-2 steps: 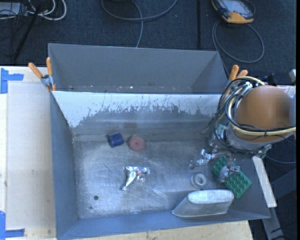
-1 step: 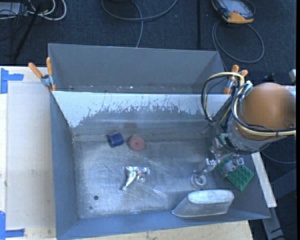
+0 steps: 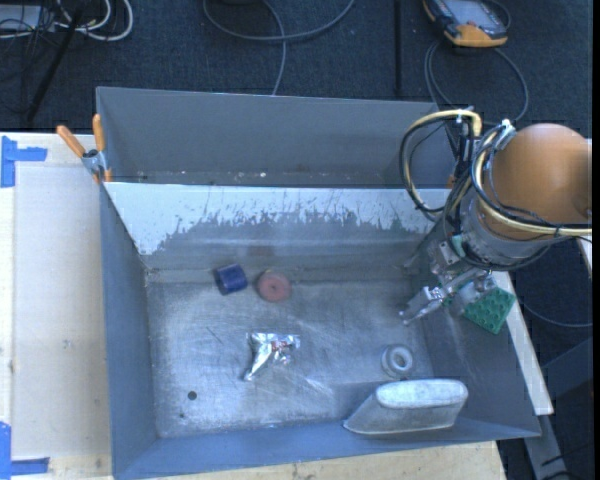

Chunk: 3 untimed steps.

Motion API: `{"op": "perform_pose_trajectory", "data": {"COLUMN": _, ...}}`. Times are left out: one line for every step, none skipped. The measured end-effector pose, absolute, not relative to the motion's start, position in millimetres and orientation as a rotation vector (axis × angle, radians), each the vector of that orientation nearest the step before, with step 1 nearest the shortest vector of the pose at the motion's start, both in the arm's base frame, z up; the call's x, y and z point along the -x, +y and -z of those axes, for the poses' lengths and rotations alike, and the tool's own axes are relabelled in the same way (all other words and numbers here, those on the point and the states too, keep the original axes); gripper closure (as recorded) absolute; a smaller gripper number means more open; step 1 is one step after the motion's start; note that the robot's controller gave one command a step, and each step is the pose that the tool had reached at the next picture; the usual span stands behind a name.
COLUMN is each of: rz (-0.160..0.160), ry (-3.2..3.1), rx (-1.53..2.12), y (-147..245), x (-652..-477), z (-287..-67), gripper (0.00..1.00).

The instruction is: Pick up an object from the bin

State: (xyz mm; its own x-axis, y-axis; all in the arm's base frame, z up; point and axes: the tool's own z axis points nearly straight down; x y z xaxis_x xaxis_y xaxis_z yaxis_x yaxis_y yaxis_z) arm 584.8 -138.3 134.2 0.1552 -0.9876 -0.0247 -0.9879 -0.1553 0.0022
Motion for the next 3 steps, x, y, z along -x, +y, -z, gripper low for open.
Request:
{"op": "perform_pose_trajectory", "data": {"rz": -0.01, "ry": 1.986, "rx": 2.43, "y": 9, "x": -588.5, "z": -124, "gripper": 0.0}}
{"op": "perform_pose_trajectory", "data": {"rz": -0.012, "ry": 1.918, "rx": 2.488, "y": 91, "x": -542.3, "z": -136, "gripper": 0.0}}
{"op": "perform_pose_trajectory", "data": {"rz": -0.009, "ry": 2.141, "rx": 2.303, "y": 128, "x": -537.1, "z": -99, "gripper": 0.0}}
